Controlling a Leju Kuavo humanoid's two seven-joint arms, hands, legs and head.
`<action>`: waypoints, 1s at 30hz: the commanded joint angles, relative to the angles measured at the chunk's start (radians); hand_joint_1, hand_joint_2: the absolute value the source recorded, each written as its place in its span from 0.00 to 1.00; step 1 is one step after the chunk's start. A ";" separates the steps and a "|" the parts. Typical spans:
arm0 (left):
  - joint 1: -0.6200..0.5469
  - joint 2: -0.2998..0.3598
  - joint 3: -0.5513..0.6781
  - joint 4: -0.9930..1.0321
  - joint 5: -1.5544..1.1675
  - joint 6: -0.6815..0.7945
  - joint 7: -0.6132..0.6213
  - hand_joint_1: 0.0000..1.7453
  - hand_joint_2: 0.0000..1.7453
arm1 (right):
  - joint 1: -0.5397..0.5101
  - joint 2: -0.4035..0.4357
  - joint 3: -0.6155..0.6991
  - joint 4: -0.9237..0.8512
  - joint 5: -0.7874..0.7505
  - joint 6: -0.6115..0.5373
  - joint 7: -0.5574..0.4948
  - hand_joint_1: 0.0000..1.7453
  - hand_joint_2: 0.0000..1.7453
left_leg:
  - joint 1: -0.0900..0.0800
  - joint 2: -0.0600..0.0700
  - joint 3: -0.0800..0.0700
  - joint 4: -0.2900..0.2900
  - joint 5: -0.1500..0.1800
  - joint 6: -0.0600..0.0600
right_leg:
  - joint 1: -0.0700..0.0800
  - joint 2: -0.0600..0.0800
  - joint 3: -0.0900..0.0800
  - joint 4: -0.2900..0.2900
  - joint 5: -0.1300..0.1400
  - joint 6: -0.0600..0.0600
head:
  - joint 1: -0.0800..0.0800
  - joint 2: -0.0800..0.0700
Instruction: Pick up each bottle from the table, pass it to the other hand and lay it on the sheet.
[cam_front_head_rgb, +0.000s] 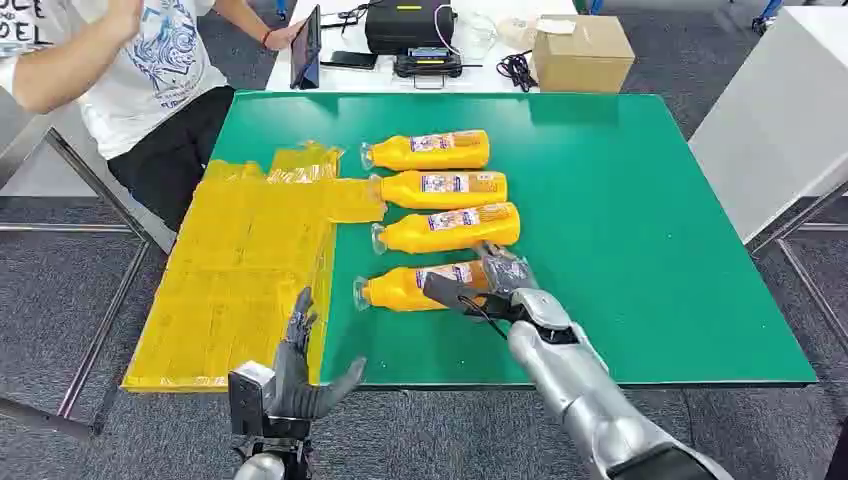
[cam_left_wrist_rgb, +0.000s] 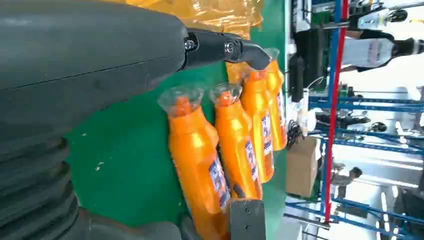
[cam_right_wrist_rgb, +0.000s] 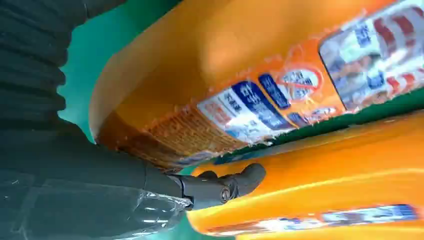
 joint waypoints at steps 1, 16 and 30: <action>-0.040 0.011 0.033 0.085 0.013 -0.017 -0.004 0.00 1.00 | -0.170 0.010 0.122 0.215 -0.053 0.073 -0.029 0.00 1.00 | 0.001 0.003 0.004 0.000 -0.002 -0.002 | 0.001 0.002 0.003 0.000 -0.001 -0.002 | 0.000 0.000; -0.060 0.005 0.032 0.134 0.035 -0.031 -0.029 0.00 1.00 | -0.233 -0.016 0.168 0.281 -0.127 0.208 -0.087 0.00 1.00 | 0.000 0.000 0.002 0.000 0.000 0.000 | 0.000 0.000 0.002 0.000 -0.001 -0.001 | 0.000 0.000; -0.047 0.002 0.027 0.121 0.065 -0.030 -0.041 0.00 1.00 | -0.192 -0.069 0.282 0.185 -0.272 0.129 -0.103 1.00 1.00 | 0.001 0.000 0.004 0.000 -0.001 -0.001 | 0.001 -0.001 0.004 -0.001 -0.001 -0.002 | 0.000 0.000</action>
